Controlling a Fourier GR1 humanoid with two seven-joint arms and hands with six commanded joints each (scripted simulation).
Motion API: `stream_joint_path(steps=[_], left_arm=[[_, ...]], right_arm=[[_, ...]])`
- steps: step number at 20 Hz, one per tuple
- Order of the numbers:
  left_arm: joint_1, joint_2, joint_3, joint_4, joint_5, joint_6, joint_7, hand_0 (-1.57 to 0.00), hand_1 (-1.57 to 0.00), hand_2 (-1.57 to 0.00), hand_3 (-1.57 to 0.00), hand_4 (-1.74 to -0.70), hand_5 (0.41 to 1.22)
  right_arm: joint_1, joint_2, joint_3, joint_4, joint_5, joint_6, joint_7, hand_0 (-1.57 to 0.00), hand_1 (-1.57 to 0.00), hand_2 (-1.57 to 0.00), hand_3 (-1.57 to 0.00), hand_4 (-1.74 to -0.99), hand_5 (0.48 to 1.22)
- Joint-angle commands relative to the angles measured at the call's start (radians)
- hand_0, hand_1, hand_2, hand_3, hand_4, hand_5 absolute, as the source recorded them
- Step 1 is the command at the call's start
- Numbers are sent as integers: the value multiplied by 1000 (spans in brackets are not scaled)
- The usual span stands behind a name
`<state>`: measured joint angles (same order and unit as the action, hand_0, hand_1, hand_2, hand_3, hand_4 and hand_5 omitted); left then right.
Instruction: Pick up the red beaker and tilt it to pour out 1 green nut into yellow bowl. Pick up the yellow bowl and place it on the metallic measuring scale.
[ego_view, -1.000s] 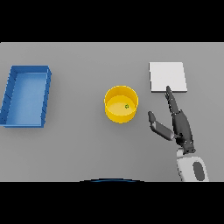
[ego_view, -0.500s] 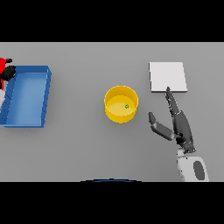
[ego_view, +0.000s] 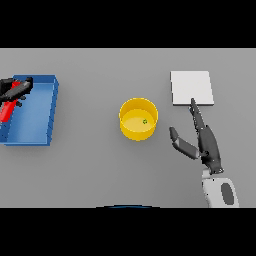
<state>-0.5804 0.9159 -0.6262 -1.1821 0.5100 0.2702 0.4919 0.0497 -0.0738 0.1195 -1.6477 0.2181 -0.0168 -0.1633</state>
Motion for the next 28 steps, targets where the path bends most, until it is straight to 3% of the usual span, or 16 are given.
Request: stream_joint_path(steps=[1, 3, 6, 10, 12, 15, 16, 18, 20, 25, 28], left_arm=[[1, 2, -7, 3, -2, -18, 4, -641, -565, -536, -452, -823, 667], [-14, 15, -40, 15, -47, -42, 17, -410, -361, -343, -289, -762, 651], [-37, -10, -48, 65, -78, -28, 9, -209, -184, -175, -147, -729, 647], [-52, -26, -53, 79, -106, 9, -10, -85, -75, -71, -60, -705, 653], [-39, -34, -41, 75, -106, 40, -57, -54, -48, -45, -38, -711, 663], [-43, -37, -33, 73, -106, 54, -73, -27, -24, -23, -19, -713, 685], [-38, -32, -34, 64, -107, 61, -69, -22, -19, -18, -15, -710, 689], [-41, -41, -26, 68, -99, 61, -88, -13, -12, -11, -9, -719, 676], [-24, -41, -23, 59, -90, 63, -106, -8, -7, -7, -6, -720, 667], [-25, -35, -20, 60, -83, 48, -108, -2, -2, -2, -1, -712, 672], [-30, -42, -18, 53, -74, 49, -103, -1, 0, 0, 0, -714, 682]], right_arm=[[-6, -2, 0, 4, 3, -1, -6, 1, 1, 1, 1, -1151, 677], [2, -8, 0, -8, -9, 13, -18, 1, 1, 1, 1, -1145, 685], [12, -10, 5, -12, 4, 8, -10, 1, 1, 1, 1, -1160, 688], [4, -13, 4, -18, 14, 1, 18, 1, 1, 1, 1, -1178, 679], [-3, -21, 26, -12, 71, -15, 45, 1, 1, 1, 1, -1163, 677], [-24, -70, 67, -23, 109, 42, 11, 1, 1, 1, 1, -1137, 717], [-49, -104, 84, -29, 127, 78, 9, 1, 1, 1, 1, -1153, 728], [-124, -171, 127, -7, 218, 122, 72, 1, 1, 1, 1, -1190, 716], [-212, -235, 189, 29, 322, 170, 94, 1, 1, 1, 1, -1216, 704], [-388, -350, 341, 113, 517, 263, -6, 1, 1, 1, 1, -1228, 703], [-481, -364, 405, 171, 574, 320, -30, 1, 1, 1, 1, -1213, 705]])
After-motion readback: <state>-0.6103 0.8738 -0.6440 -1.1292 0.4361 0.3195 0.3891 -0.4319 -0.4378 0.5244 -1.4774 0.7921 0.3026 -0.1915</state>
